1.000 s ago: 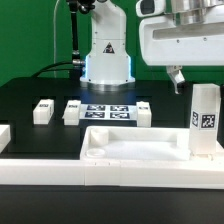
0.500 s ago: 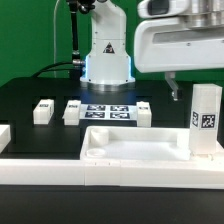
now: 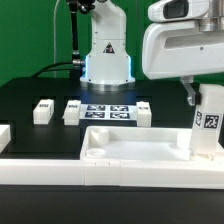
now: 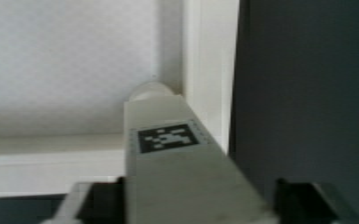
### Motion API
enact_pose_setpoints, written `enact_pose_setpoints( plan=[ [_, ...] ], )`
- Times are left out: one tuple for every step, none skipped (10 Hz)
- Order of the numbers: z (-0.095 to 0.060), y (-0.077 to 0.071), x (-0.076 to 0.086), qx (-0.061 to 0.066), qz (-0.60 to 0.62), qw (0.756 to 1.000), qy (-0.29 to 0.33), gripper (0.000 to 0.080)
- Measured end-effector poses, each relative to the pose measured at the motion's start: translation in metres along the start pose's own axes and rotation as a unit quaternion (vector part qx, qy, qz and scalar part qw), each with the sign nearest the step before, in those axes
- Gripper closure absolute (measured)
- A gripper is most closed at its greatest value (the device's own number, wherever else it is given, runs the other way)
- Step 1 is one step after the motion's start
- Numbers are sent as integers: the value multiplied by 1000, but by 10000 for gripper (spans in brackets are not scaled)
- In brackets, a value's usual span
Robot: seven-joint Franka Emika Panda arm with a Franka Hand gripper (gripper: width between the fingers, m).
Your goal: Assemble desk
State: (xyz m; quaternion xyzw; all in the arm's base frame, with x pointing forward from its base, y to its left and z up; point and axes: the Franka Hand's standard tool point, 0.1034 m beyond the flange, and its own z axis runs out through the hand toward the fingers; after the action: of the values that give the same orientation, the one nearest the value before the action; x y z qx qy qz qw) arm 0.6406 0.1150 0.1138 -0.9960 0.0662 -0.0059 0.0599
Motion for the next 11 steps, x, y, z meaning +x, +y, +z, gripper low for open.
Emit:
enact_pose_setpoints(
  plan=[
    [0, 3, 1, -1, 36, 999, 0, 483],
    [0, 4, 1, -1, 63, 998, 0, 488],
    [-1, 8, 2, -2, 132, 991, 1, 500],
    [0, 8, 2, -2, 191, 982, 2, 502],
    [0, 7, 2, 1, 268, 964, 1, 502],
    [1, 6, 2, 11, 391, 920, -4, 502],
    [2, 7, 2, 28, 475, 880, -12, 505],
    [2, 9, 4, 38, 520, 853, -19, 505],
    [1, 11, 5, 45, 551, 833, -22, 505],
    [1, 12, 6, 48, 573, 818, -24, 505],
    [2, 9, 5, 47, 576, 816, -25, 421]
  ],
)
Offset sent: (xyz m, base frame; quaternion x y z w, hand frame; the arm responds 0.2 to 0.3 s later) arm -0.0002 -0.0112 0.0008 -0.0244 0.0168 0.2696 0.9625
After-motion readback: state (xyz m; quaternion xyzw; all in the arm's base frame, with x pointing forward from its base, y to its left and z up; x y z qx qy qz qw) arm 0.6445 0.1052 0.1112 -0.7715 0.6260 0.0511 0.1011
